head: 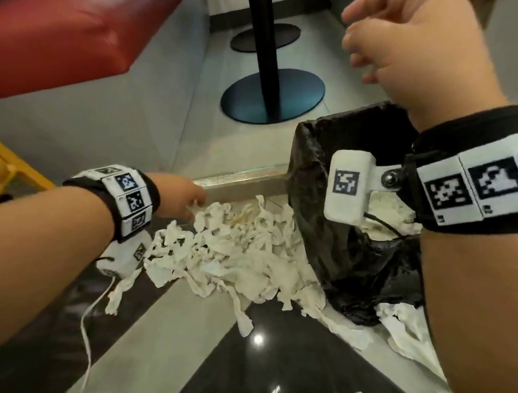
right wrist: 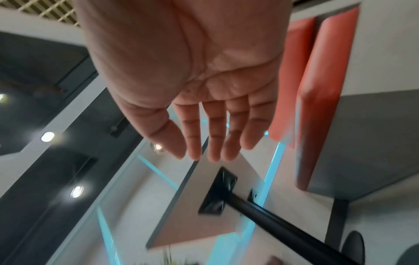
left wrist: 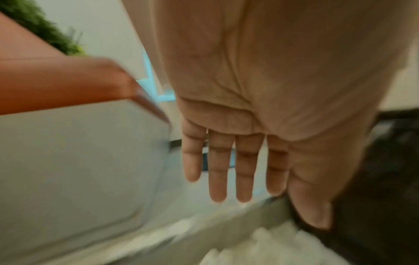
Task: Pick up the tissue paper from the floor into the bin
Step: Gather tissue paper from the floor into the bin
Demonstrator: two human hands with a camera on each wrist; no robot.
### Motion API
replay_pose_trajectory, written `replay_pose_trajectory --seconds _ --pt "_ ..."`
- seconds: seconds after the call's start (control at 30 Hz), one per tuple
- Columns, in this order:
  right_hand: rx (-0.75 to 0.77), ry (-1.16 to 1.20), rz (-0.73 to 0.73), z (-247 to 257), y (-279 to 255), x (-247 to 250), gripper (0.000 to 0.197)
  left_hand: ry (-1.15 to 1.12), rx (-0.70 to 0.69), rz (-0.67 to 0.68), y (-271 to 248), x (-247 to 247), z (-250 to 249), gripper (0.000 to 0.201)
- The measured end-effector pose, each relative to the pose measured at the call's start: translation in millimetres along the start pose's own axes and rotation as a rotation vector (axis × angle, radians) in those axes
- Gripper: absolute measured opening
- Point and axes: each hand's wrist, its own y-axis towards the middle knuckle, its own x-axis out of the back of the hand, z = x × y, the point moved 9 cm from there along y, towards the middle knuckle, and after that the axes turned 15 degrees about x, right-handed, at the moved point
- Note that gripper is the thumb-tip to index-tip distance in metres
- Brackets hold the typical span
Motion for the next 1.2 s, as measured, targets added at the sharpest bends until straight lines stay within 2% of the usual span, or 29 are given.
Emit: replay_pose_trajectory --seconds 0.13,0.2,0.3,0.37,0.43,0.47,0.53,0.6,0.67,0.7,0.77,0.83,0.93,0.97,1.03,1.1,1.13,1.2 --pt "-0.025 0.037 0.179 8.4 -12.0 -91.3 0.014 0.111 0.001 0.119 31.9 -127.3 58.0 0.031" --pt "-0.068 0.007 0.293 -6.5 -35.4 -152.5 0.013 0.04 -0.046 0.086 53.5 -177.5 58.7 0.033" --pt "-0.21 -0.171 0.683 -58.3 -115.7 -255.7 0.017 -0.199 -0.113 0.002 81.2 -231.3 32.4 0.052" --pt "-0.321 -0.325 1.003 -94.1 -191.7 -307.7 0.03 -0.339 -0.065 0.068 93.5 -267.4 18.1 0.059" --pt "-0.409 -0.399 1.283 -119.1 -262.9 -337.7 0.056 -0.436 0.001 0.182 97.4 -299.0 9.9 0.053" --pt "-0.438 -0.414 1.379 -125.3 -289.8 -346.2 0.067 -0.474 0.011 0.199 96.9 -307.0 7.5 0.046" --pt "-0.459 -0.438 1.465 -132.7 -324.0 -357.7 0.078 -0.553 -0.002 0.117 96.3 -304.3 8.0 0.029" --pt "-0.433 -0.465 1.461 -137.2 -335.3 -366.0 0.078 -0.665 -0.042 0.041 97.4 -296.9 9.1 0.019" --pt "-0.413 -0.518 1.415 -143.4 -331.4 -370.2 0.068 -0.784 -0.085 0.021 95.1 -289.2 9.1 0.018" --pt "-0.421 -0.535 1.371 -145.7 -324.8 -370.3 0.056 -0.839 -0.098 0.013 92.9 -284.1 9.4 0.019" --pt "-0.493 -0.508 1.189 -143.0 -302.4 -364.6 0.03 -0.957 -0.084 0.013 86.9 -275.1 14.6 0.021" --pt "-0.571 -0.431 0.943 -137.8 -272.1 -351.7 0.034 -1.089 -0.022 0.018 82.9 -268.7 28.0 0.02" --pt "-0.665 -0.299 0.629 -125.8 -230.9 -332.7 0.055 -1.212 0.041 0.048 77.7 -268.9 43.0 0.017" --pt "-0.686 -0.263 0.558 -123.9 -223.0 -330.4 0.061 -1.208 0.048 0.074 74.6 -272.8 44.3 0.02" --pt "-0.705 -0.22 0.464 -125.7 -214.5 -332.2 0.056 -1.139 0.046 0.125 68.9 -280.9 41.1 0.021" --pt "-0.685 -0.202 0.48 -130.5 -216.2 -345.9 0.044 -1.056 0.056 0.174 65.2 -288.3 38.8 0.017" --pt "-0.648 -0.204 0.539 -129.2 -219.6 -356.5 0.038 -1.013 0.066 0.202 64.5 -292.7 38.9 0.025" --pt "-0.532 -0.234 0.769 -120.5 -237.1 -381.2 0.037 -0.927 0.067 0.227 62.5 -298.1 40.2 0.029"
